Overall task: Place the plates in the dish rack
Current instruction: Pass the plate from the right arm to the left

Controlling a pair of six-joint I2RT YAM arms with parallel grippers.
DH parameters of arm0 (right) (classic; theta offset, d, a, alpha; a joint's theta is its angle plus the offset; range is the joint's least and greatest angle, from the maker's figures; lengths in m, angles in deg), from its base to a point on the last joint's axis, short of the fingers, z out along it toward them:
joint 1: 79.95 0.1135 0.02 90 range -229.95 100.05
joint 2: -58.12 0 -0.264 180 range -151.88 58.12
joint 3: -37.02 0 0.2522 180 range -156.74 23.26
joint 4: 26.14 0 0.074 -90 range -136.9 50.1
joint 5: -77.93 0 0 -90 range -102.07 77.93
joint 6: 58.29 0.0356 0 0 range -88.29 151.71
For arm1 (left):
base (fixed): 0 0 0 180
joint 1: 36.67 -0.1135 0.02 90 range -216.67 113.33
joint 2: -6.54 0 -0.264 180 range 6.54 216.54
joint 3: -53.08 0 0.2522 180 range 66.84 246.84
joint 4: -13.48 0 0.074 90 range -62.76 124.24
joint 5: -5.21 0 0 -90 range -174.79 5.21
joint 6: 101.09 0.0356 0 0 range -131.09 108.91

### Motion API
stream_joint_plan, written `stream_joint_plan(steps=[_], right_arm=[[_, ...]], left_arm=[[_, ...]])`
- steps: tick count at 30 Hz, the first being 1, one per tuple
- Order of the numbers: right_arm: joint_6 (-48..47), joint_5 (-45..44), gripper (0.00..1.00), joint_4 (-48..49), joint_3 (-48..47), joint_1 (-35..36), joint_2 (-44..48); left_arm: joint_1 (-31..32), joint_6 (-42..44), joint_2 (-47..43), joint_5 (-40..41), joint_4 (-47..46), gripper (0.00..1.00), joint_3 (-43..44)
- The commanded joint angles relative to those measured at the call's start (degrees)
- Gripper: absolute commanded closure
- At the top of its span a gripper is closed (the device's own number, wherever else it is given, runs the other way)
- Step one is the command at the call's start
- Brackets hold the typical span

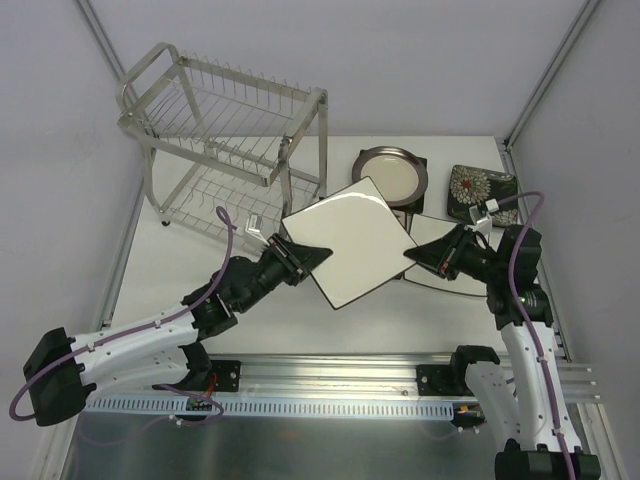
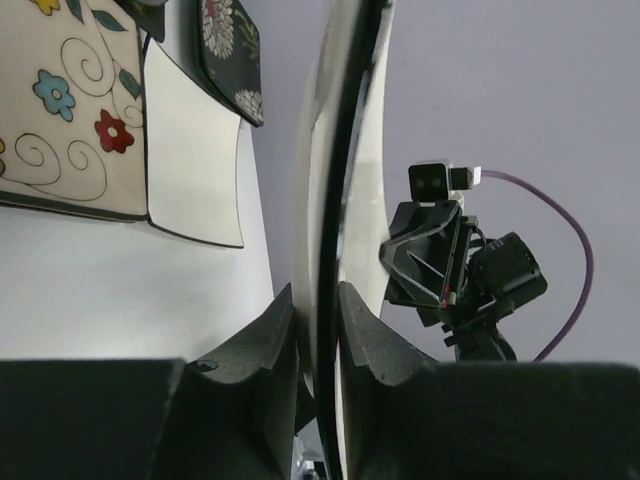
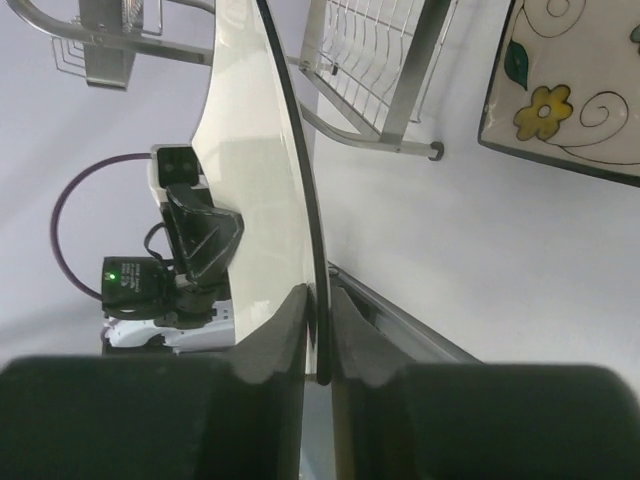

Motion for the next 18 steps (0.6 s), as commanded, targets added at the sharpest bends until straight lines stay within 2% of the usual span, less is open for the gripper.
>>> stream_joint_plan(steps=[1,3,4,6,7,9,12,18], right_arm=[[-12.4,-0.1,0.8,-6.5,-5.7,0.4,1.6],[-14.8,-0.8,0.74,-8.0,-6.5,0.4,1.6],[-15.4,-1.1,0.65,-8.7,-7.0,0.4,1.5],[-17.7,-1.6,0.57,-10.6,-7.5,0.4,1.6],[-18.7,-2.0,0.49,-12.4,-8.3,0.4,1.6],[-21.2,-3.3,0.39,-14.1,-9.0,0.4,1.7],[-22.7,-4.0,0.32,-15.5,-10.3,0.4,1.6],[-26.8,-6.0,0.25,-18.5,-14.0,0.4,0.5]], left_arm=[[0.0,7.5,-4.0,1.3,-5.1,1.0,1.0],[0.1,9.0,-5.0,1.2,-5.0,1.0,1.2],[0.1,10.3,-5.2,1.2,-5.0,1.0,1.2],[0.1,11.1,-5.8,0.8,-5.0,1.0,1.4],[0.1,12.2,-6.1,0.5,-5.0,1.0,1.5],[0.0,13.3,-6.4,-0.3,-5.0,1.0,1.7],[0.0,13.7,-6.9,-1.8,-5.0,1.0,1.7],[0.0,15.5,-8.0,-5.4,-4.9,1.0,1.8]])
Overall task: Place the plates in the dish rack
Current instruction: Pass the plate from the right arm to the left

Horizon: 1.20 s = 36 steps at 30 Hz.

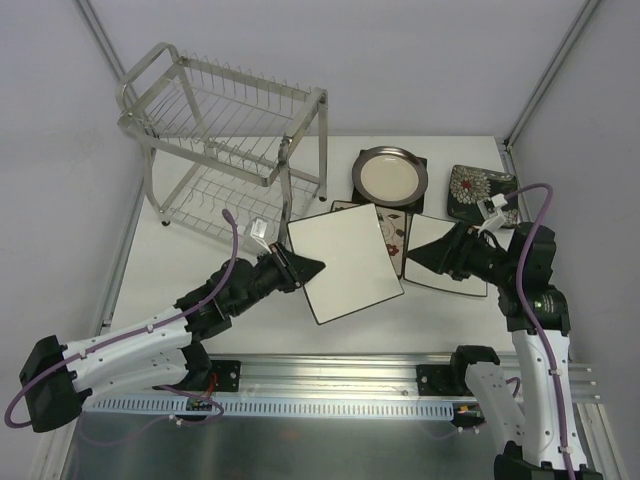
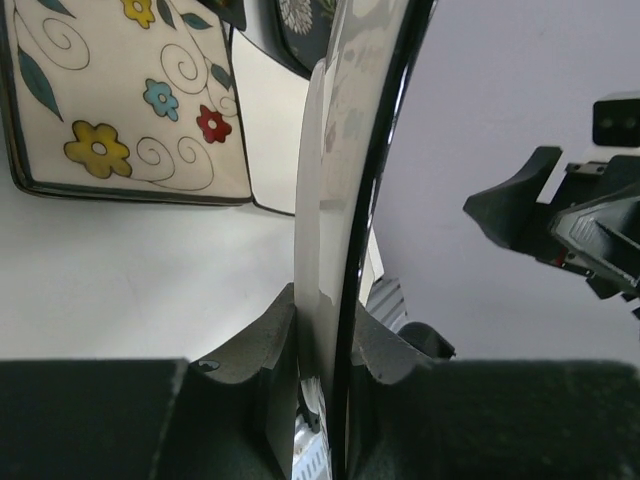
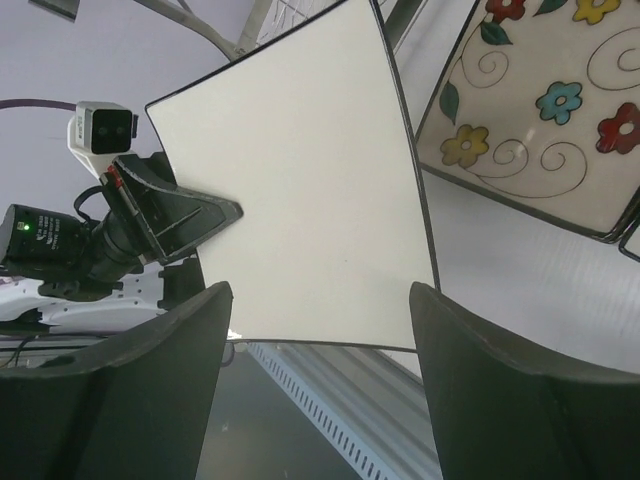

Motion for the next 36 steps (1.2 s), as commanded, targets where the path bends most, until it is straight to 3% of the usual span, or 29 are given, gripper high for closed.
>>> stream_joint_plan(steps=[1,6,14,23,32,36], right_arm=[[-6.1,-2.9,0.24,-3.5,-4.2,0.1,-0.4],[-8.1,-6.6,0.24,-6.7,-7.5,0.1,-0.1],[-10.7,-17.3,0.24,-10.5,-12.3,0.1,1.3],[-11.4,-28.4,0.22,-13.7,-12.7,0.1,4.6],[-11.9,-29.9,0.0,-14.8,-11.2,0.1,8.3],[-12.2,-29.6,0.0,-16.0,-11.4,0.1,9.7]], left_arm=[[0.0,1.5,-4.2,-3.5,-13.5,1.0,2.6],[0.0,9.4,-6.3,-6.2,-9.7,1.0,5.7],[-1.8,22.4,-6.6,-12.6,-0.9,1.0,18.4],[-13.0,21.5,-0.3,-28.3,0.6,1.0,32.7],[-21.2,25.1,10.1,-36.0,2.0,1.0,52.4],[-24.6,26.4,14.8,-37.2,2.7,1.0,61.5]])
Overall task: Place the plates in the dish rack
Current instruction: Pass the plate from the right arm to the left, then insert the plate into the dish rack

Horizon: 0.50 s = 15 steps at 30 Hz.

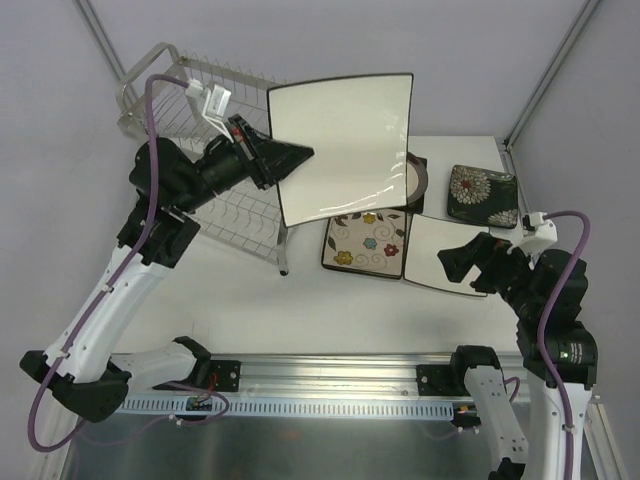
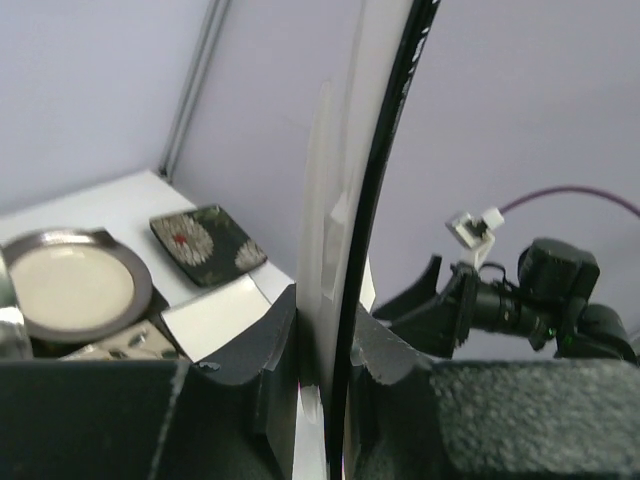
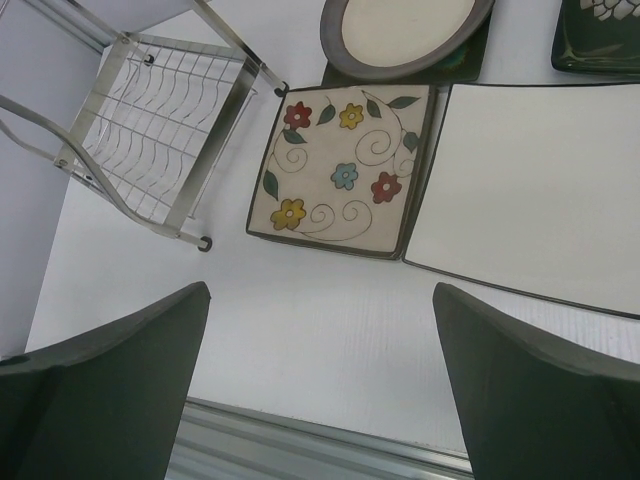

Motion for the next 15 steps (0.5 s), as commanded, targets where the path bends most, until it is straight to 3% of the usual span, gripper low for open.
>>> stream_joint_plan(steps=[1,7,15], right_arm=[[-1.0,-0.3,0.0,-1.1,-0.1,0.1,1.5],[0.2,3.7,0.0,-0.5,0.7,0.4,2.2],[-2.4,1.6,0.0,-0.6,-2.5,9.8,0.0]], left_arm=[[-3.6,1.2,1.1,-2.6,-12.8,1.0,11.4],[-10.1,3.6,7.6,-2.4,-11.2,1.0,22.1],[-21.0,8.1,13.4,-1.9,-11.3,1.0,30.4]])
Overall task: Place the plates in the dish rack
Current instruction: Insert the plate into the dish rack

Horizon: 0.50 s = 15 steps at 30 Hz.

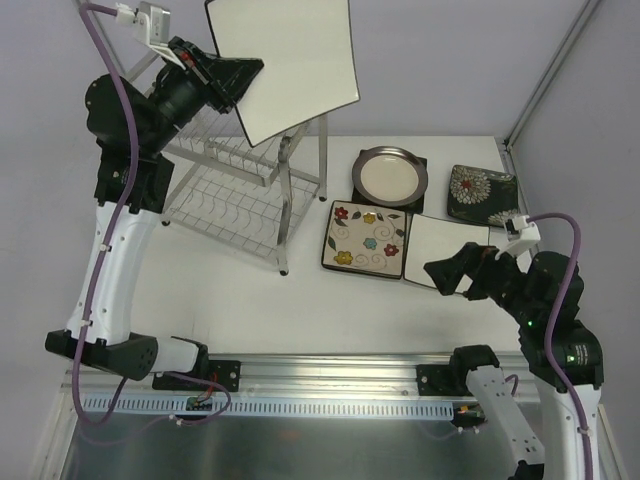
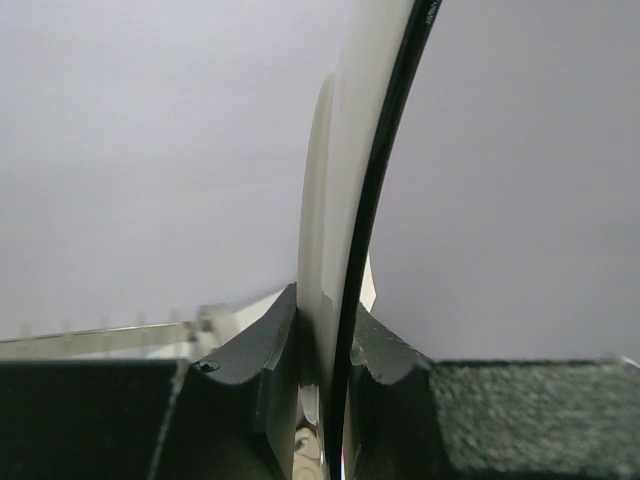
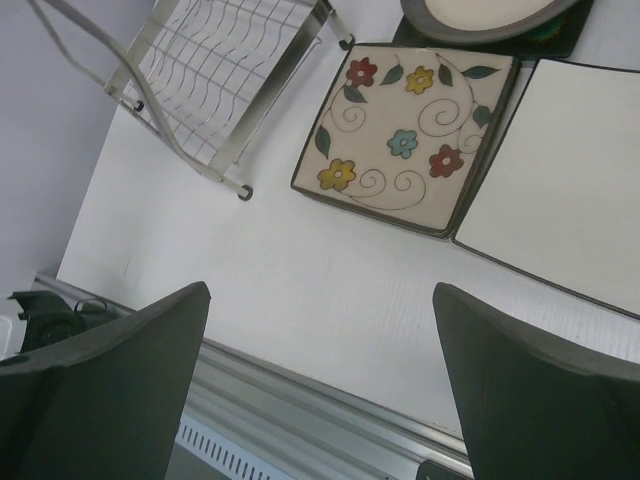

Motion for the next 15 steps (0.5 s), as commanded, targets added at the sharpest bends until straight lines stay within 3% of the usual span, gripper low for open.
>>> stream_joint_plan(steps=[1,7,12,15], right_arm=[[-2.8,-1.8,0.0,0.2,-3.5,4.9,-1.5],[-7.4,-2.1,0.0,0.0,-4.0,10.7,-3.0],[-8.7,2.6,0.0,3.9,-2.6,10.7,-5.3],[-8.7,3.2,0.01,5.1,-3.5,10.7,-7.9]], left_arm=[[-4.7,3.5,0.0,1.7,-11.2,1.0,6.9],[-13.7,5.9,1.2,0.4,-10.5,1.0,9.3],[-22.3,6.1,3.7,-4.2,-11.7,1.0,12.7],[-28.7,2.1,6.5,-7.3,-14.9,1.0,13.8]])
